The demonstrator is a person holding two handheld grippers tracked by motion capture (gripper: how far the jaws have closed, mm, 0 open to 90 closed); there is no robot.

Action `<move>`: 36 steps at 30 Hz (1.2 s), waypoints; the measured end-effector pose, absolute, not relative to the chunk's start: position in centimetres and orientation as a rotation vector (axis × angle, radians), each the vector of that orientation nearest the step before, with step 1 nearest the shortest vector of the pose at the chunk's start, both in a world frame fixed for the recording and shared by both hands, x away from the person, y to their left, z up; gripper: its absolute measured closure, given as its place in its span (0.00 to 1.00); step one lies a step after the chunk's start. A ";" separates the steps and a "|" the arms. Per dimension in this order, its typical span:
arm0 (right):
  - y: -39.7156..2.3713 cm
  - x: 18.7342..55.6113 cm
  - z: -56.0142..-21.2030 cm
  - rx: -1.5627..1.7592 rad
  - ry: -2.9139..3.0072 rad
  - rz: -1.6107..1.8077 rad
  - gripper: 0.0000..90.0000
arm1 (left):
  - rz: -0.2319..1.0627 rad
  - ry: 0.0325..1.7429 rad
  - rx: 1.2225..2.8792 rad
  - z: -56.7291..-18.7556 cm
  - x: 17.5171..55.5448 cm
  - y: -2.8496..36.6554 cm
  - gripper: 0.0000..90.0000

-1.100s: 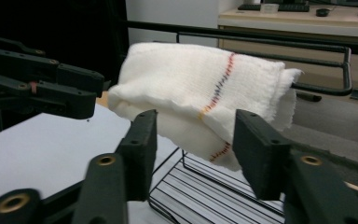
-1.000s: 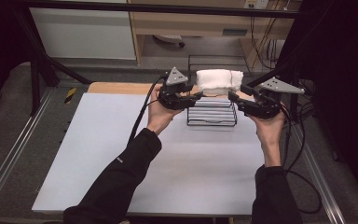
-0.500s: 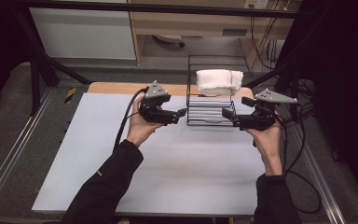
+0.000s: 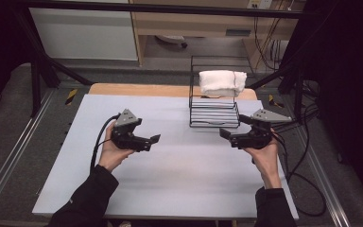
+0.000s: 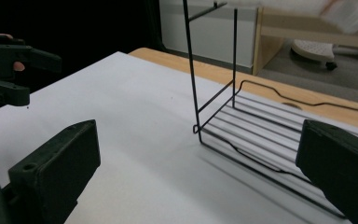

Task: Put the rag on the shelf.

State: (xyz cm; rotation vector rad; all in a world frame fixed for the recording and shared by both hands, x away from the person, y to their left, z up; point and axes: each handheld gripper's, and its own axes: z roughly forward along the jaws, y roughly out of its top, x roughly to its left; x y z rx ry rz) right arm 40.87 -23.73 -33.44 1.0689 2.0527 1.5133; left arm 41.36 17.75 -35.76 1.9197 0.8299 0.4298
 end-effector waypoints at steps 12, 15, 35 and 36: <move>-24.2 39.3 -38.1 1.101 2.127 1.502 0.00 | 0.456 0.919 1.936 -39.7 38.3 23.5 0.06; -24.3 38.8 -39.1 1.111 2.147 1.503 0.00 | 0.457 0.925 1.932 -40.3 37.7 24.3 0.06; -26.4 35.8 -44.3 1.159 2.270 1.463 0.00 | 0.436 0.953 1.971 -43.3 35.1 27.5 0.07; -26.4 35.7 -44.4 1.155 2.273 1.463 0.00 | 0.437 0.951 1.976 -43.4 35.0 27.5 0.07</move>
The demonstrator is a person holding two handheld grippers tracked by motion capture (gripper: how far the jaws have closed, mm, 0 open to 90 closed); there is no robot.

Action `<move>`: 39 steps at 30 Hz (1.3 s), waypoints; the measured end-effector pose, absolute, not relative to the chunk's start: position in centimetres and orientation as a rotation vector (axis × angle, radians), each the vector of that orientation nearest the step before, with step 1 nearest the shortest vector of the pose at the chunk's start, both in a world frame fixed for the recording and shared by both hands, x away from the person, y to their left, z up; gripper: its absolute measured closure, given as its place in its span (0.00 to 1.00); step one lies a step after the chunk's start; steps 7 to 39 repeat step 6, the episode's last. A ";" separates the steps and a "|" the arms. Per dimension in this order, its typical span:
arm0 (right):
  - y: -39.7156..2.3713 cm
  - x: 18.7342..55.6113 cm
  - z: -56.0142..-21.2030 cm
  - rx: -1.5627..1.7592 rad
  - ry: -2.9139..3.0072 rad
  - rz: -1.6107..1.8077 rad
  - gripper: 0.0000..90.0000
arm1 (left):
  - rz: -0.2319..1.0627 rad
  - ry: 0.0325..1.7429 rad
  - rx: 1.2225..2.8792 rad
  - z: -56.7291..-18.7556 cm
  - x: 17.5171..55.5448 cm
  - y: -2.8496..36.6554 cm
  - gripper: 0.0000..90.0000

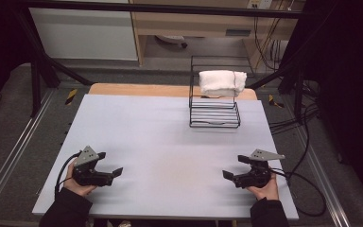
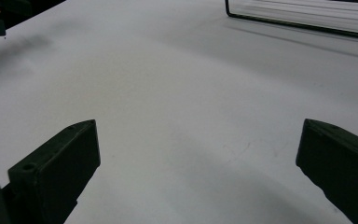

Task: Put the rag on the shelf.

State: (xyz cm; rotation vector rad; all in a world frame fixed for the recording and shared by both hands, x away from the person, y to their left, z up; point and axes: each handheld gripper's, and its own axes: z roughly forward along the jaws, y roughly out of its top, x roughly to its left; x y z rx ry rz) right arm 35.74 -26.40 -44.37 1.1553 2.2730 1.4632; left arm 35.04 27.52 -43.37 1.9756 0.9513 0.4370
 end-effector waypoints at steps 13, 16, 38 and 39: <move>-26.5 35.6 -44.6 1.161 2.279 1.453 0.00 | 0.436 0.966 1.969 -43.6 35.0 27.8 0.07; -26.5 35.6 -44.6 1.161 2.279 1.453 0.00 | 0.436 0.966 1.969 -43.6 35.0 27.8 0.07; -26.5 35.6 -44.6 1.161 2.279 1.453 0.00 | 0.436 0.966 1.969 -43.6 35.0 27.8 0.07; -26.5 35.6 -44.6 1.161 2.279 1.453 0.00 | 0.436 0.966 1.969 -43.6 35.0 27.8 0.07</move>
